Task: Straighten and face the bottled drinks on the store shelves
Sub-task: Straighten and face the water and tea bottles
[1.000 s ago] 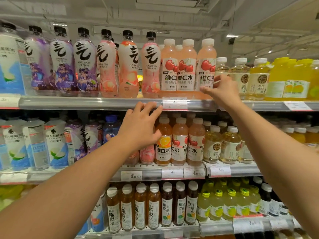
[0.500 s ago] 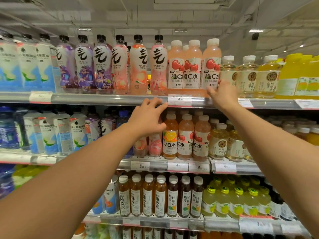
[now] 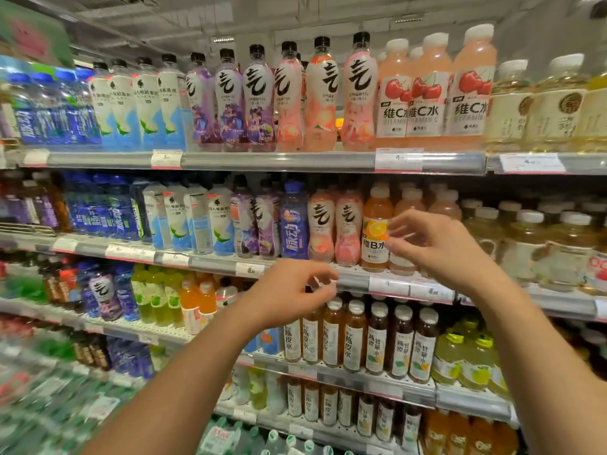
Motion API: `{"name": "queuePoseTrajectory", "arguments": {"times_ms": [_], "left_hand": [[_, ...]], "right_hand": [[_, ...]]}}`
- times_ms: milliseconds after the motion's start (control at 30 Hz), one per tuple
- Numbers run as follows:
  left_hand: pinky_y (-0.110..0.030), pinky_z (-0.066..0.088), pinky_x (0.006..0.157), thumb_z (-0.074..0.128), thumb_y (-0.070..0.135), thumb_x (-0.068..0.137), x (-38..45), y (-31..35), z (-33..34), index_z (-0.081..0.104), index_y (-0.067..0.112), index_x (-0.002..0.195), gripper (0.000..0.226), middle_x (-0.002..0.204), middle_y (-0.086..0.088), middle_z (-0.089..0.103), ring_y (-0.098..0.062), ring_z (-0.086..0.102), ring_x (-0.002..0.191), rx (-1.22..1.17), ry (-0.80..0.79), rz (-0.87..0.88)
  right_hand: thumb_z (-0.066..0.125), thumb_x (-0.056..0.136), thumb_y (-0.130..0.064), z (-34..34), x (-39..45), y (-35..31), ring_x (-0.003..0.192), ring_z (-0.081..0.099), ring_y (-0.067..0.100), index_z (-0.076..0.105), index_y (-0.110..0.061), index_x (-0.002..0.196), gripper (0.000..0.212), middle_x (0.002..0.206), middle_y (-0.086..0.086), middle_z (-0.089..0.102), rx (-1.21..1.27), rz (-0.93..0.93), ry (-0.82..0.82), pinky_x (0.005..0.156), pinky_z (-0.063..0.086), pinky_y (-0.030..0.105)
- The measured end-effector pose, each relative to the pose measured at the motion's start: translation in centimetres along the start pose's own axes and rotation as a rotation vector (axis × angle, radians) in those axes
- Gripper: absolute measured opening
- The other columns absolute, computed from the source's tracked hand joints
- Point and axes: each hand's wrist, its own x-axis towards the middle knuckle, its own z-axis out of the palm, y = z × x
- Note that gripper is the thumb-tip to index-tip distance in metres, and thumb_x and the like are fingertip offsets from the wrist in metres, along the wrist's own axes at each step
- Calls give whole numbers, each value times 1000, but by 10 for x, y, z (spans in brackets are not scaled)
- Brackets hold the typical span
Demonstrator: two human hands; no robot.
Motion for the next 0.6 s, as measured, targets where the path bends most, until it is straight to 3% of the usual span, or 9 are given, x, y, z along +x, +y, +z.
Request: {"name": "queuePoseTrajectory", "arguments": {"times_ms": [200,333,500,600], "left_hand": [[-21,52,83,55,54,94,-66,-35,6,64,38,127,37,112,21,69,8,62,99,-1,-106,-97],[-15,48,83,59,47,97,-102,-61,-3,66,35,127,33,113,20,68,6,61,99,-46,-105,-136],[-25,50,93,58,52,96,-144,-102,-32,64,37,129,36,120,22,65,6,59,106,5,-106,-163],[-22,50,90,57,54,96,-165,-127,-57,62,37,132,40,123,19,66,5,59,107,27,-145,-145]], "right_hand": [[69,90,-51,63,-47,-17,97,66,-5,64,-38,117,30,106,-19,71,154,9,-243,88,58,29],[70,91,-48,97,-70,-33,96,65,-7,66,-40,114,24,103,-21,72,191,49,-254,89,56,25],[70,91,-48,137,-81,-67,93,66,-8,65,-41,109,20,100,-23,72,180,91,-221,79,52,18],[70,92,-45,156,-81,-98,91,65,-7,65,-36,114,24,100,-19,71,134,137,-211,81,53,21]]}}
